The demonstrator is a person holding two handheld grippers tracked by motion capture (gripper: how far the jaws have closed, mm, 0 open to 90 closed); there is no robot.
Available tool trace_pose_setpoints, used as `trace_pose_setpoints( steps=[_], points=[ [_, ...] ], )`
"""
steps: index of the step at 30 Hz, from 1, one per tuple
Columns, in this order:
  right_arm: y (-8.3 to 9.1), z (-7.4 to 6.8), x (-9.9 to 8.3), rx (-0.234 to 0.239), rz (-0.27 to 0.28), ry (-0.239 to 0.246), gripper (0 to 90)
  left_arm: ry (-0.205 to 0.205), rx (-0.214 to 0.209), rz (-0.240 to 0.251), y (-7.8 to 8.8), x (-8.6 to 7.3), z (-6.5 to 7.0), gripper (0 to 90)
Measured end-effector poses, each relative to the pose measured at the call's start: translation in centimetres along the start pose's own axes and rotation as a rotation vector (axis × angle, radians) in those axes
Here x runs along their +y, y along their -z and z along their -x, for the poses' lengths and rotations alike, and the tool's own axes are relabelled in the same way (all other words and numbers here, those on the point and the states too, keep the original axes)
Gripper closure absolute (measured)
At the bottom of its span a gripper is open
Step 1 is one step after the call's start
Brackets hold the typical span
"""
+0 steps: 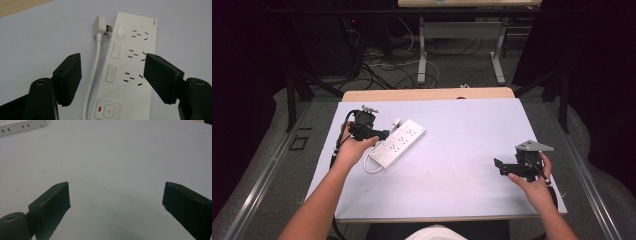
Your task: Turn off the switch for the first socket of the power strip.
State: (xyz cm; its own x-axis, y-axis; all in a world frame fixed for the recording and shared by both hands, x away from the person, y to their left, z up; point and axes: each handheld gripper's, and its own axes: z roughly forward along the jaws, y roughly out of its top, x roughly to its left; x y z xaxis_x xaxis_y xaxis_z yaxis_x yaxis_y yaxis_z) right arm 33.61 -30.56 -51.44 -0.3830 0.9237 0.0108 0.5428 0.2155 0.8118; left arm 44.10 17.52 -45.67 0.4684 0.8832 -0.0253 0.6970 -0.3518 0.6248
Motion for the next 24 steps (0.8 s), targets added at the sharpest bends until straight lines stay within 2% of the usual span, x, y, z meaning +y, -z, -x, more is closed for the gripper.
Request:
trace_pose_setpoints(
  steps=[12, 24],
  points=[
    [-0.1, 0.1, -0.1, -0.002, -0.008, 0.0, 6.9, 0.064, -0.017, -0.054, -1.1, 0.7, -0.2, 46.1],
    [-0.1, 0.1, -0.1, 0.002, -0.01, -0.001, 6.9, 0.075, -0.009, -0.099, -2.0, 1.2, -0.4, 60.7]
  ],
)
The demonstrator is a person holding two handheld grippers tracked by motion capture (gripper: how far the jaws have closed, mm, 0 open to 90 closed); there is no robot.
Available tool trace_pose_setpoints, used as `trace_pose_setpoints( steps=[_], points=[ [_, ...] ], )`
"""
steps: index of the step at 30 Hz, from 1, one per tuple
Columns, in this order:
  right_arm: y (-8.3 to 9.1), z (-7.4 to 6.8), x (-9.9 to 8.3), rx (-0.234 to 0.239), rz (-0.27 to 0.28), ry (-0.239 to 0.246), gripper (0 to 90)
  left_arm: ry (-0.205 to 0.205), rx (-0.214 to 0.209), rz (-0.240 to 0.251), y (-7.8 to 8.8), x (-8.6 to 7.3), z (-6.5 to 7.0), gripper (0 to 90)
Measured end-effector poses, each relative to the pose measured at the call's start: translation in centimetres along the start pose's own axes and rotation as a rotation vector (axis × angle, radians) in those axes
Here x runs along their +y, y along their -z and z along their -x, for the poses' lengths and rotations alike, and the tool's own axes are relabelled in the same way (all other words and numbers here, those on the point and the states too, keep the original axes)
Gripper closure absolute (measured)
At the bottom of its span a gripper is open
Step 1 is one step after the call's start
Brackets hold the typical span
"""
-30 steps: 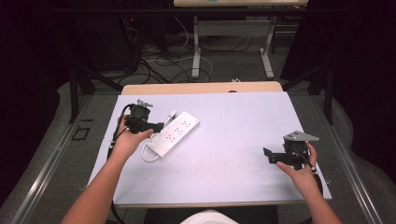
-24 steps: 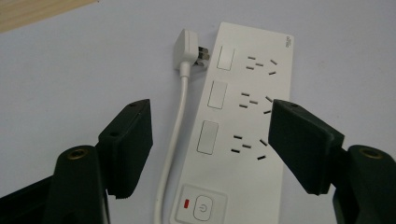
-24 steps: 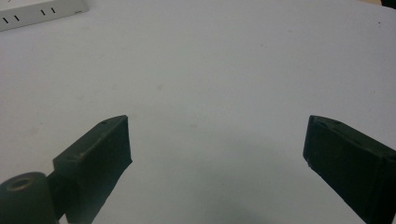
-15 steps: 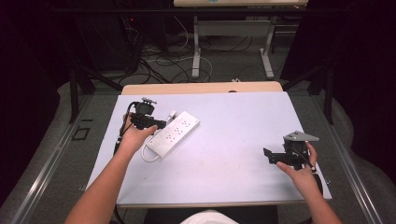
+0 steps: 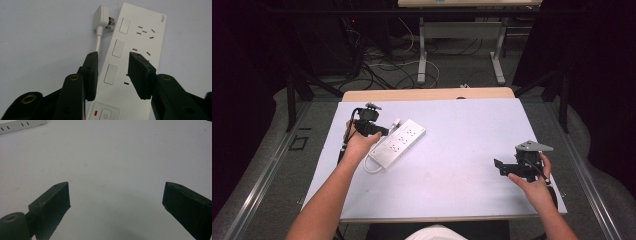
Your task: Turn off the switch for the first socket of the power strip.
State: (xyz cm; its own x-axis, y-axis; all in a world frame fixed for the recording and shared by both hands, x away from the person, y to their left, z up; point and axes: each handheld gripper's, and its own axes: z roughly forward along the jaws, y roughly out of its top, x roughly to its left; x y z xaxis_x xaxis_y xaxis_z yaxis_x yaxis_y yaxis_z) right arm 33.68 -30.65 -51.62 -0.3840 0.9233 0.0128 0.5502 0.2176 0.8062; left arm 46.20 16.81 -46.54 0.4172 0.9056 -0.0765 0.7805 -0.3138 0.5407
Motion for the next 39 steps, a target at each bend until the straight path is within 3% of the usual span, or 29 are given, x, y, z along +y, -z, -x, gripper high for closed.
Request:
trace_pose_setpoints(
  steps=[24, 39],
  points=[
    [-0.1, 0.0, -0.1, 0.008, 0.001, 0.01, 7.0, -0.005, 0.001, -0.072, -2.1, 0.5, 0.4, 83.2],
    [-0.1, 0.0, -0.1, 0.027, 0.005, 0.01, 9.6, -0.004, -0.006, -0.105, -3.3, 0.6, 0.8, 89.5]
  ],
)
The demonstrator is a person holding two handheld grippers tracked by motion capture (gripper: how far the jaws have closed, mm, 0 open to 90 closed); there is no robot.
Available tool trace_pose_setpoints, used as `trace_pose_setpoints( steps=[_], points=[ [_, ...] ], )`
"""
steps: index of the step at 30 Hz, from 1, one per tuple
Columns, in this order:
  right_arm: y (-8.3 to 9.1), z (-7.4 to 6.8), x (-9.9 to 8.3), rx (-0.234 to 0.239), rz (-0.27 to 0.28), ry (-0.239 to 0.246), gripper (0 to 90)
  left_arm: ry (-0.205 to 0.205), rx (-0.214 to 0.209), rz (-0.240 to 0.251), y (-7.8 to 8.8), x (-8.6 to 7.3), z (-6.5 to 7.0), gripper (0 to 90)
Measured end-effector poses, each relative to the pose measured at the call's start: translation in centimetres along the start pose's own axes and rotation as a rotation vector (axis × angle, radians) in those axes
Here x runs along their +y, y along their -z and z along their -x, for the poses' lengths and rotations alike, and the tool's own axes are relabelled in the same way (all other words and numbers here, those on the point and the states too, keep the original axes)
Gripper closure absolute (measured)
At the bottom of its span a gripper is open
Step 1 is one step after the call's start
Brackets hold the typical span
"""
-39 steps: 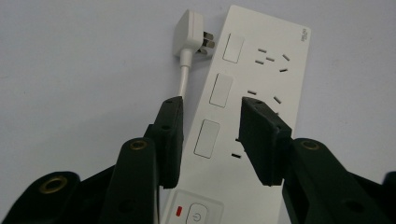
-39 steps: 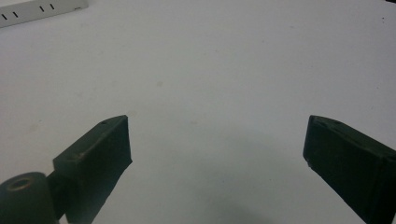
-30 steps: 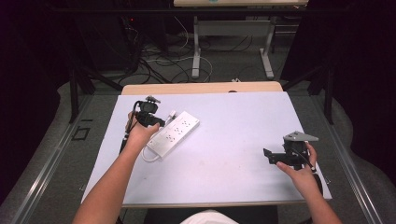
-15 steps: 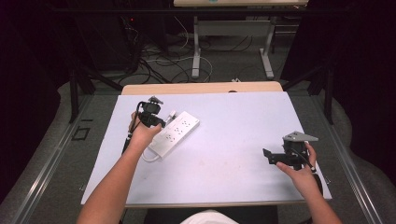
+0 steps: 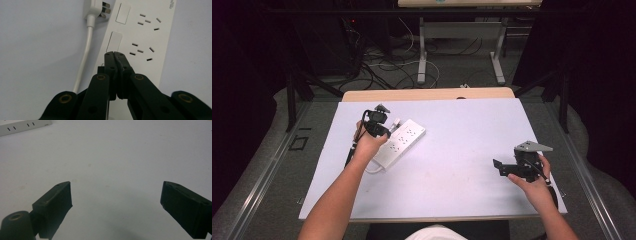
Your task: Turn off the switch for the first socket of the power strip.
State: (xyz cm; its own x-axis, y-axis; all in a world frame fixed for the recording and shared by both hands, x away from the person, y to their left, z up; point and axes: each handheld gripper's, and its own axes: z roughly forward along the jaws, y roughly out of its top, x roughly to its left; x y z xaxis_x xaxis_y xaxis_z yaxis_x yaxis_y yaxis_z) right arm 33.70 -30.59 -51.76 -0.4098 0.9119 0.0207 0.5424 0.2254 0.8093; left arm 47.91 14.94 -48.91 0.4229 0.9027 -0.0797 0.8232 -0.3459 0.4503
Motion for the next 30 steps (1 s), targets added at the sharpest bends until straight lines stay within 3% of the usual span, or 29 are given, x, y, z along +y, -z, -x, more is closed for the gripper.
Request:
trace_pose_setpoints(
  steps=[30],
  points=[
    [-0.4, 0.0, -0.2, 0.007, -0.04, -0.009, 2.8, 0.017, 0.007, -0.041, -1.7, 0.2, 0.0, 89.5]
  ],
)
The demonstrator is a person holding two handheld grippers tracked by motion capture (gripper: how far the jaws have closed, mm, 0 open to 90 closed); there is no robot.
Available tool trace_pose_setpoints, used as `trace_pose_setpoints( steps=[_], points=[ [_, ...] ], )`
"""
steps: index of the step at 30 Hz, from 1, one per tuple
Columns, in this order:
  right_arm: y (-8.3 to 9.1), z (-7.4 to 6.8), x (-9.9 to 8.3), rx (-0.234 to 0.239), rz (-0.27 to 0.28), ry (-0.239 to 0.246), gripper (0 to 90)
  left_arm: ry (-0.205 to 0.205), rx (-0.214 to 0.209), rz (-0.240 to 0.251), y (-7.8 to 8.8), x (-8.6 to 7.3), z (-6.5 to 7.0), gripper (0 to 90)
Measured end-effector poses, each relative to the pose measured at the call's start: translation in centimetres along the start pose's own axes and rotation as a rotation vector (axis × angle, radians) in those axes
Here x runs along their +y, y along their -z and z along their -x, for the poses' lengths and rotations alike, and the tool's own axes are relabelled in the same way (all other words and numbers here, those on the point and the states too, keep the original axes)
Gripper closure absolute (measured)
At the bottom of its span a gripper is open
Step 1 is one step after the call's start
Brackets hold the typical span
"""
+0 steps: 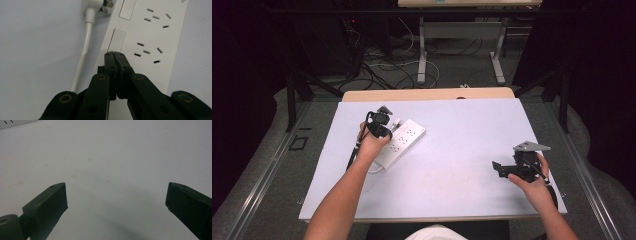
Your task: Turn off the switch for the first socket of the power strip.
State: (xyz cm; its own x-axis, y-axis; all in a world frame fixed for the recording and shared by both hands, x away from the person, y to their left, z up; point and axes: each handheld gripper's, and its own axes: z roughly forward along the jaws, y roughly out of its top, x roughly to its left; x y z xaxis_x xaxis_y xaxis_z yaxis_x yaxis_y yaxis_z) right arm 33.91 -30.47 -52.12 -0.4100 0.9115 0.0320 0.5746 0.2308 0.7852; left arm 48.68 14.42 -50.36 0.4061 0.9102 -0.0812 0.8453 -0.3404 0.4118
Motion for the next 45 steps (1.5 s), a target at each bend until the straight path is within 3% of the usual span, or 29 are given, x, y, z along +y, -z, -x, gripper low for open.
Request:
trace_pose_setpoints(
  steps=[28, 45],
  points=[
    [-0.17, -0.07, -0.12, -0.001, -0.015, 0.027, 0.7, -0.002, -0.007, 0.001, -0.32, -0.2, -0.39, 90.0],
    [-0.16, -0.05, -0.12, 0.003, -0.016, 0.019, 0.7, -0.006, 0.001, 0.015, -0.57, -0.32, -0.22, 90.0]
  ],
)
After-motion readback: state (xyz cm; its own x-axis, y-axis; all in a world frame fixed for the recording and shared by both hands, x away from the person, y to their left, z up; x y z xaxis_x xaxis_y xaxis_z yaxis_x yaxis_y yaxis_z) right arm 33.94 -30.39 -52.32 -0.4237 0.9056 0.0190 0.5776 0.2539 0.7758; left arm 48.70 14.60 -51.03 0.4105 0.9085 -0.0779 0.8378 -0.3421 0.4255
